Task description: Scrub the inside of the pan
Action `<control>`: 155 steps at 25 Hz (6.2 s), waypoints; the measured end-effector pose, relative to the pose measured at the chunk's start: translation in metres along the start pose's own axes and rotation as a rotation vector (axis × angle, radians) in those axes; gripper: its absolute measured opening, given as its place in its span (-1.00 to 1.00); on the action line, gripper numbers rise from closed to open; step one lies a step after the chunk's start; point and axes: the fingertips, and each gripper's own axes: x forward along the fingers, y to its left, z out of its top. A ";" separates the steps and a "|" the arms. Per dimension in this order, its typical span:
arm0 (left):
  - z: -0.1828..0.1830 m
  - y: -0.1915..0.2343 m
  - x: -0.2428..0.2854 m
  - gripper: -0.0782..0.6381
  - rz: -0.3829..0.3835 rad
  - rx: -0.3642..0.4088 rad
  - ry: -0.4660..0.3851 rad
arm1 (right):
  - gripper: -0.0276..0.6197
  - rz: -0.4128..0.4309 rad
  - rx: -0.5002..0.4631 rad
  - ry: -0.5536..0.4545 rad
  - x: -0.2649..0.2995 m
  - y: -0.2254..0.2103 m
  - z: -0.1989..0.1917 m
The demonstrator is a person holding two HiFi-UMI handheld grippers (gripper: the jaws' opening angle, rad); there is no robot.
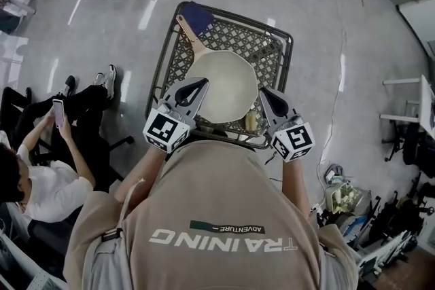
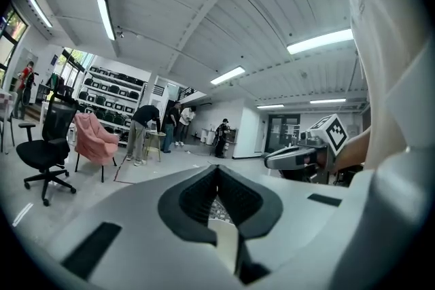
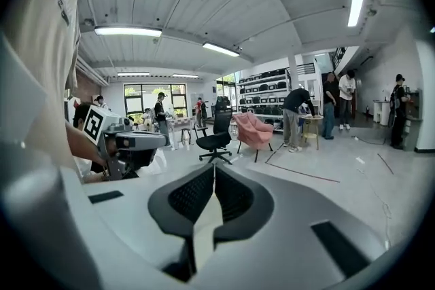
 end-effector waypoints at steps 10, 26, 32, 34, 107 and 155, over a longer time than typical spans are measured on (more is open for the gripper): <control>-0.011 -0.003 -0.023 -0.73 0.139 -0.057 0.009 | -0.86 0.064 -0.096 0.168 -0.004 -0.008 -0.061; -0.016 -0.014 -0.032 -0.73 0.237 -0.040 0.080 | -0.39 0.057 0.138 0.702 -0.009 -0.034 -0.318; -0.014 -0.022 -0.024 -0.73 0.235 -0.047 0.072 | -0.38 0.047 0.201 0.827 -0.017 -0.035 -0.362; -0.011 -0.020 -0.025 -0.73 0.245 -0.061 0.062 | -0.36 0.047 0.220 0.857 -0.018 -0.033 -0.370; -0.046 -0.008 -0.124 -0.73 0.489 -0.147 0.075 | -0.61 0.774 -0.399 0.563 0.120 0.106 -0.264; -0.061 0.032 -0.140 -0.73 0.464 -0.228 0.144 | -0.62 0.457 -0.574 0.578 0.275 0.083 -0.264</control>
